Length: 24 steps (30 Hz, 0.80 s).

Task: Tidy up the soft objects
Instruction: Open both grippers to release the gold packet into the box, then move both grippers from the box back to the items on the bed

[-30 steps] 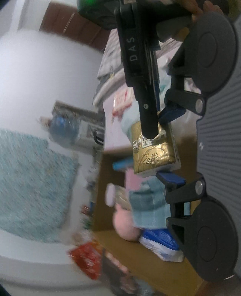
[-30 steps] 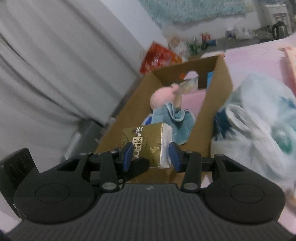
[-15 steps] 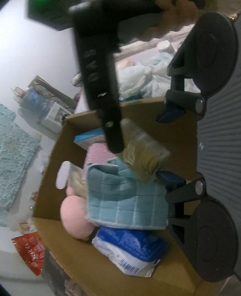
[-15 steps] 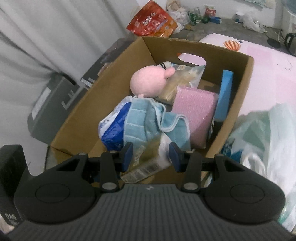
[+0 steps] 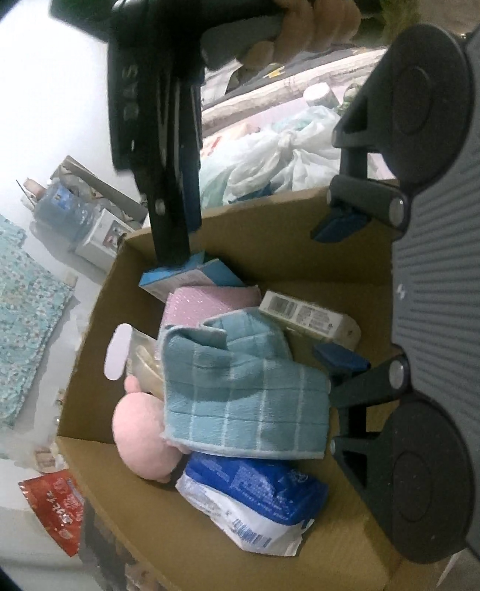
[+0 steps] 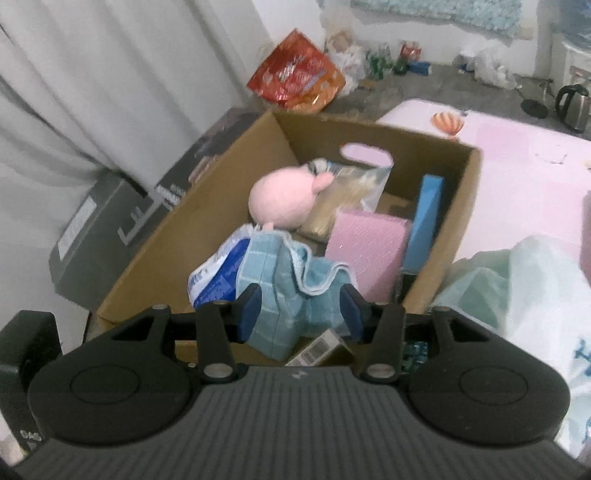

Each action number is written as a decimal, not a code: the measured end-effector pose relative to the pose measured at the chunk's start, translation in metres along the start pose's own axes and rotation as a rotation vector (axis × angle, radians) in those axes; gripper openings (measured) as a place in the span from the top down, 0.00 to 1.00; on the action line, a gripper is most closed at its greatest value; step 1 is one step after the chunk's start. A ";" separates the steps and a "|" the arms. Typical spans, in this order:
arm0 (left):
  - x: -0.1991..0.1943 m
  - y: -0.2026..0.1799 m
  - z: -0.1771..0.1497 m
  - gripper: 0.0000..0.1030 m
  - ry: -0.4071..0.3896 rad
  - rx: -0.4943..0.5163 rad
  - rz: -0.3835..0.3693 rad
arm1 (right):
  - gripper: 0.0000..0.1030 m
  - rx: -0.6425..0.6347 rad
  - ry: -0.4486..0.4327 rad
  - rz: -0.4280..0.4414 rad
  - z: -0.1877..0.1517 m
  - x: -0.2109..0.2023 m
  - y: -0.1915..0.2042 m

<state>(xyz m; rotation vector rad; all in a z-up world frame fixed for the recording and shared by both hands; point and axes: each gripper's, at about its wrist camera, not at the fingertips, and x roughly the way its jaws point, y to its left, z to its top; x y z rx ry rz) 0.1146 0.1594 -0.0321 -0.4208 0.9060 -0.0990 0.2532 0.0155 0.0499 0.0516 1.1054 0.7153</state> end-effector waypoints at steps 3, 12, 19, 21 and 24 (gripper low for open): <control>-0.012 0.001 -0.001 0.43 -0.037 -0.013 -0.004 | 0.55 0.037 -0.061 0.017 -0.008 -0.028 -0.007; -0.006 0.007 0.016 0.61 -0.016 -0.043 0.002 | 0.55 0.168 -0.236 0.109 -0.074 -0.114 -0.031; 0.047 0.040 0.036 0.73 0.162 -0.286 0.049 | 0.53 0.234 -0.281 0.120 -0.144 -0.144 -0.049; 0.056 0.036 0.037 0.73 0.186 -0.277 0.050 | 0.52 0.262 -0.281 0.110 -0.159 -0.147 -0.058; 0.063 0.028 0.035 0.73 0.218 -0.285 0.011 | 0.52 0.313 -0.273 0.107 -0.174 -0.145 -0.075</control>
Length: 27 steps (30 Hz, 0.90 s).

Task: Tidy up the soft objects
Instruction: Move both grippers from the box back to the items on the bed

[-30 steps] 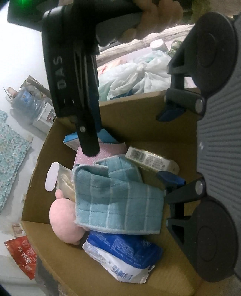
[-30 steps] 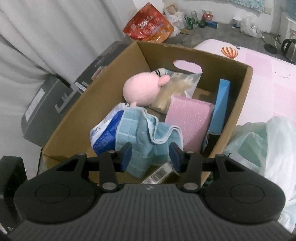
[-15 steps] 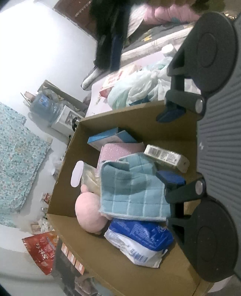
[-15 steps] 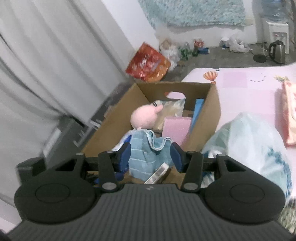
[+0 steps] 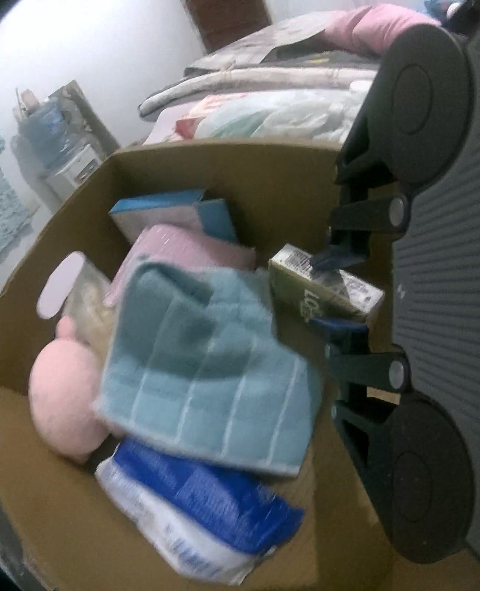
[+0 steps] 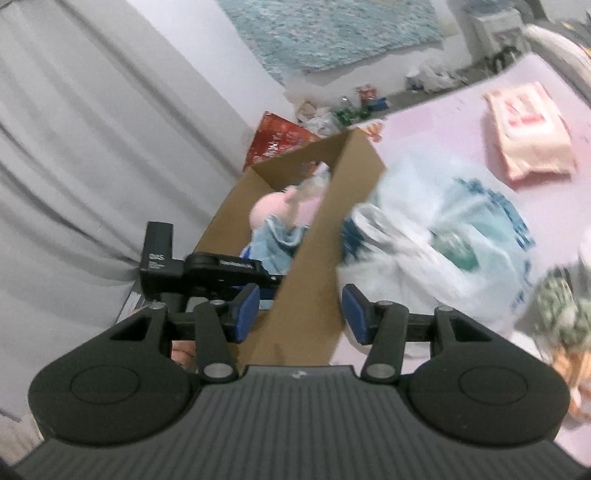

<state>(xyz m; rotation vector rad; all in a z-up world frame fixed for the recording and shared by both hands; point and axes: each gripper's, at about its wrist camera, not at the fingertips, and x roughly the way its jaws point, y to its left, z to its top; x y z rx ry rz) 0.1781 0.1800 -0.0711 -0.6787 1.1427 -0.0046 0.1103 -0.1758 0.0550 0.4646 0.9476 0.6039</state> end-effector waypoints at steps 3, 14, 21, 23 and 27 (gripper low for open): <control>0.003 -0.008 -0.005 0.73 0.015 0.017 -0.016 | 0.51 0.054 0.007 -0.001 -0.006 0.001 -0.018; 0.017 -0.012 -0.009 0.52 0.019 0.080 0.060 | 0.49 0.085 0.021 0.006 -0.010 0.011 -0.022; 0.017 -0.013 -0.006 0.51 0.018 0.093 0.128 | 0.48 0.087 0.033 0.011 -0.014 0.014 -0.021; 0.010 -0.011 -0.007 0.51 0.000 0.086 0.125 | 0.48 0.089 0.029 0.011 -0.015 0.014 -0.022; -0.015 -0.012 -0.013 0.33 -0.050 0.085 0.113 | 0.45 0.106 -0.008 0.024 -0.018 0.003 -0.026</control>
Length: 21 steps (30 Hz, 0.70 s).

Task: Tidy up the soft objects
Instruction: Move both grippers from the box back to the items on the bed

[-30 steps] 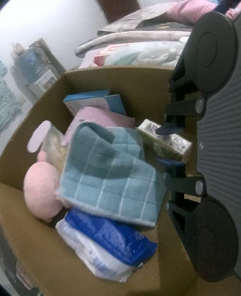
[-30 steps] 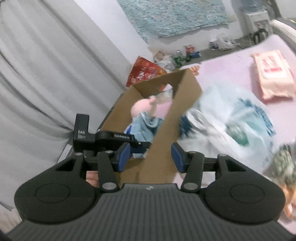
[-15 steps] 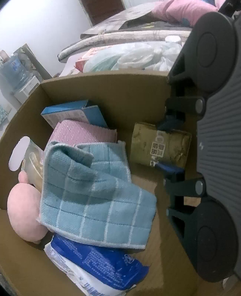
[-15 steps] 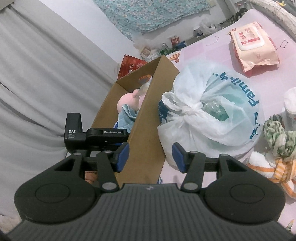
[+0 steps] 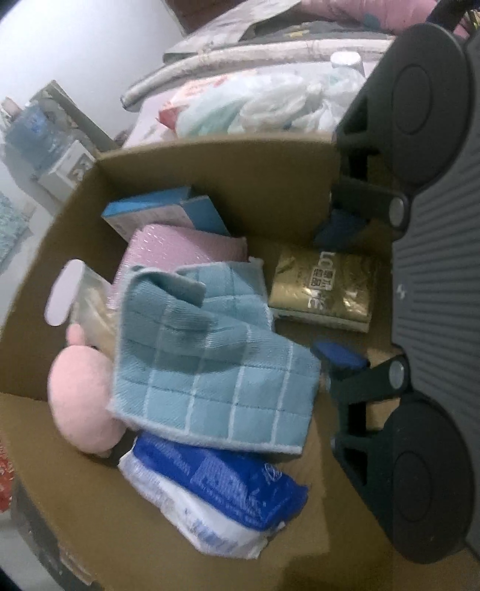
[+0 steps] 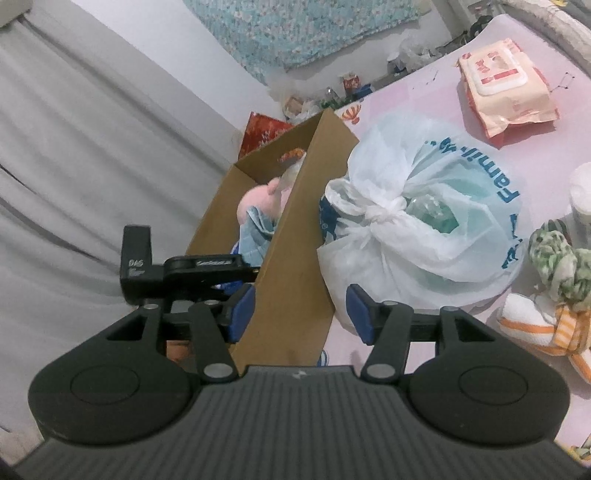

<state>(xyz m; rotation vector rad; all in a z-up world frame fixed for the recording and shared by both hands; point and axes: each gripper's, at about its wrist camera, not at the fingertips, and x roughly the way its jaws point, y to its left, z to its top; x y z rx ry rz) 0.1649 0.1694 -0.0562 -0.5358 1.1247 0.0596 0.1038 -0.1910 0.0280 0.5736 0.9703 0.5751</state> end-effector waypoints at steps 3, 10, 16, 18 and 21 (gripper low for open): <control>-0.028 -0.005 -0.009 0.26 -0.075 0.035 -0.015 | 0.42 0.017 -0.048 0.006 -0.004 -0.016 -0.004; -0.098 -0.035 -0.047 0.12 -0.311 0.203 -0.036 | 0.34 0.061 -0.231 -0.024 -0.022 -0.084 -0.024; -0.140 -0.067 -0.100 0.04 -0.473 0.372 -0.089 | 0.31 0.145 -0.335 -0.063 -0.051 -0.129 -0.059; -0.144 -0.080 -0.120 0.02 -0.484 0.437 -0.137 | 0.31 0.184 -0.346 -0.076 -0.062 -0.137 -0.074; -0.143 -0.104 -0.146 0.02 -0.456 0.529 -0.202 | 0.31 0.228 -0.348 -0.088 -0.076 -0.142 -0.094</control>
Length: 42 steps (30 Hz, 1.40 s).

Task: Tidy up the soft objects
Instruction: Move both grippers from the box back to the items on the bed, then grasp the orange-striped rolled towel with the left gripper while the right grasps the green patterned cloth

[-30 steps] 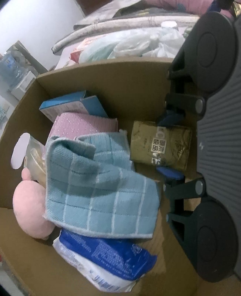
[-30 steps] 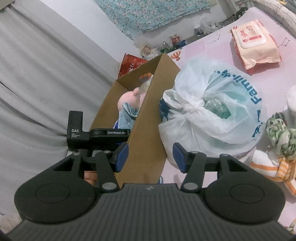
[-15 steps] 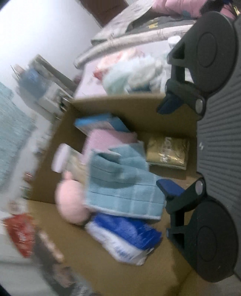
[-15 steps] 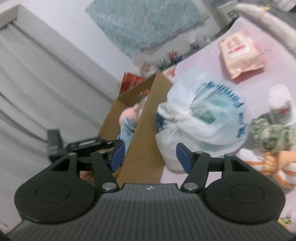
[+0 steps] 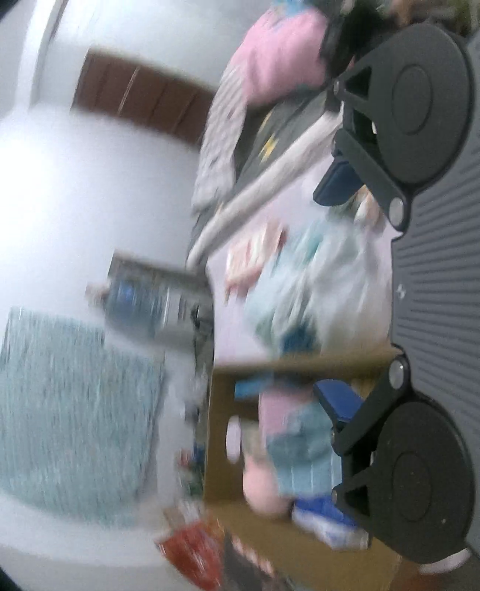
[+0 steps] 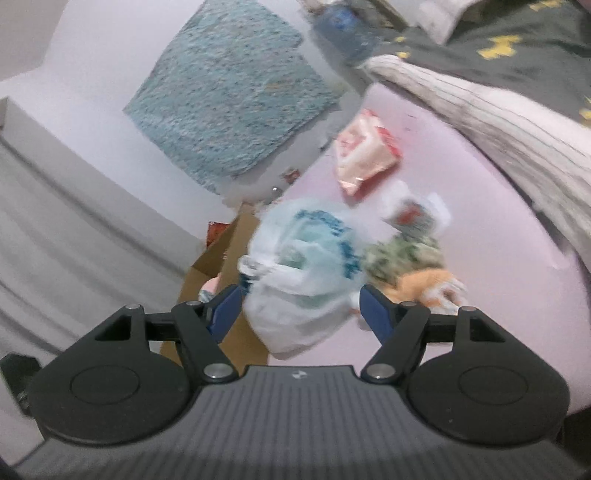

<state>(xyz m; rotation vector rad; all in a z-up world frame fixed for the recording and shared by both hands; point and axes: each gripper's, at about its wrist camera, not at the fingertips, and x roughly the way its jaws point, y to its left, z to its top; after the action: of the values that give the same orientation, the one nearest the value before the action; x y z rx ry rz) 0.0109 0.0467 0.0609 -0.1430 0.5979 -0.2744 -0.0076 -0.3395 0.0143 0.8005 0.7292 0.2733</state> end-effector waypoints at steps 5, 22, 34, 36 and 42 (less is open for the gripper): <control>0.016 -0.060 -0.027 0.01 0.059 0.092 -0.131 | 0.31 0.003 0.001 -0.038 -0.007 -0.004 -0.020; 0.142 -0.130 -0.110 0.09 0.369 0.133 -0.193 | 0.65 -0.029 0.161 -0.085 0.016 0.078 -0.090; 0.169 -0.114 -0.104 0.08 0.414 0.079 -0.186 | 0.60 -0.004 0.325 0.104 -0.021 0.075 -0.065; 0.175 -0.114 -0.100 0.08 0.406 0.082 -0.174 | 0.55 -0.063 0.258 0.084 -0.007 0.067 -0.055; 0.196 -0.118 -0.084 0.09 0.400 0.046 -0.158 | 0.28 -0.091 0.178 0.015 0.029 0.085 -0.047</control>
<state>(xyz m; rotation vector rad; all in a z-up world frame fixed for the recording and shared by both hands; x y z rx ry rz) 0.0929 -0.1281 -0.0878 -0.0907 0.9783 -0.4752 0.0725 -0.3463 -0.0480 0.7016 0.8719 0.3920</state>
